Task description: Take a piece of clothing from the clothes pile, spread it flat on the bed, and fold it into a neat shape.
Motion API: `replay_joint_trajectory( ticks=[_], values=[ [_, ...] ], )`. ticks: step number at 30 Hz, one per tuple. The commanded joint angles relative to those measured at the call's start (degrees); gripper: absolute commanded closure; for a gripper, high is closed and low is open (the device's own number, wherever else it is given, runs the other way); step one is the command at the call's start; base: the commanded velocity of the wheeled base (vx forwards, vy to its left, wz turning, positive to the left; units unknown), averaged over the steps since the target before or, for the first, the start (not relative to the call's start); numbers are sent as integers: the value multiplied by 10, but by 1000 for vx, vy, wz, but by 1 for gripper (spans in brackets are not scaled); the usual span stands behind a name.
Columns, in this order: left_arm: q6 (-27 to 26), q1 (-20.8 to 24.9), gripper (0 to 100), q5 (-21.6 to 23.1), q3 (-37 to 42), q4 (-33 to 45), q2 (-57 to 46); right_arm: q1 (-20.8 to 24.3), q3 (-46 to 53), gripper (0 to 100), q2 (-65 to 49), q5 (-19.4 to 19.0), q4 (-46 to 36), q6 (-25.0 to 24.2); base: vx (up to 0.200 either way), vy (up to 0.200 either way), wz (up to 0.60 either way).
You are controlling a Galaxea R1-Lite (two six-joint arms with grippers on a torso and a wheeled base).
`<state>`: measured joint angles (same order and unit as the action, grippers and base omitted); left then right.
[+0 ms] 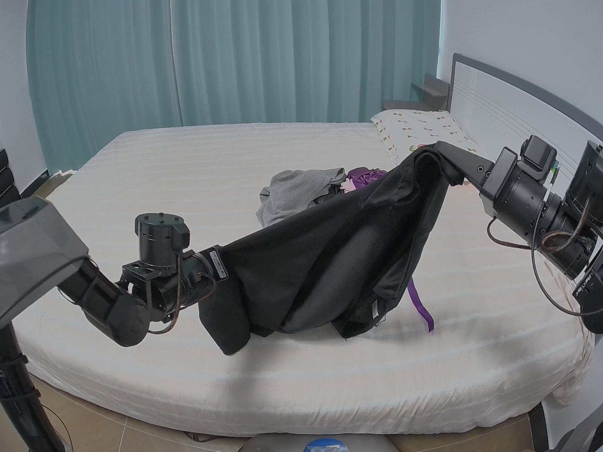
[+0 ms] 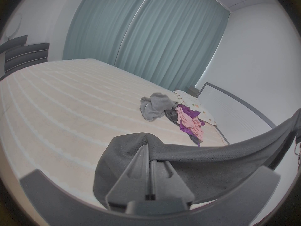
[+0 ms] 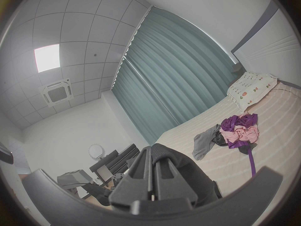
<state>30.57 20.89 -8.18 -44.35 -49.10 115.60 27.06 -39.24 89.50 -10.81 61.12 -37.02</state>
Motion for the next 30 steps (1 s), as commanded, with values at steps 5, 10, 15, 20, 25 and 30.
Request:
replay_joint_trajectory(
  ticks=[5, 10, 15, 20, 25, 30],
  values=[
    [4, 0, 0, 4, -74, -29, 144, 3, -5, 100, 30, -1, 1, 0, 0, 0, 0],
    [3, 1, 0, 1, -103, -60, 175, 3, -7, 100, 37, -1, 2, -1, 0, 0, 0],
    [4, 3, 0, 0, -94, -71, 164, 3, -7, 100, 34, -1, 2, 0, 0, 0, 0],
    [11, 14, 0, 5, -57, -70, 95, 2, -7, 100, 33, -1, 2, 0, 0, 0, 0],
    [9, 75, 0, 33, 16, -68, 39, 2, -7, 100, 35, -1, 2, -1, 0, 0, 0],
    [5, 133, 0, 39, 48, -67, 44, 3, -7, 100, 34, -1, 2, -1, 0, 0, 0]
  ],
)
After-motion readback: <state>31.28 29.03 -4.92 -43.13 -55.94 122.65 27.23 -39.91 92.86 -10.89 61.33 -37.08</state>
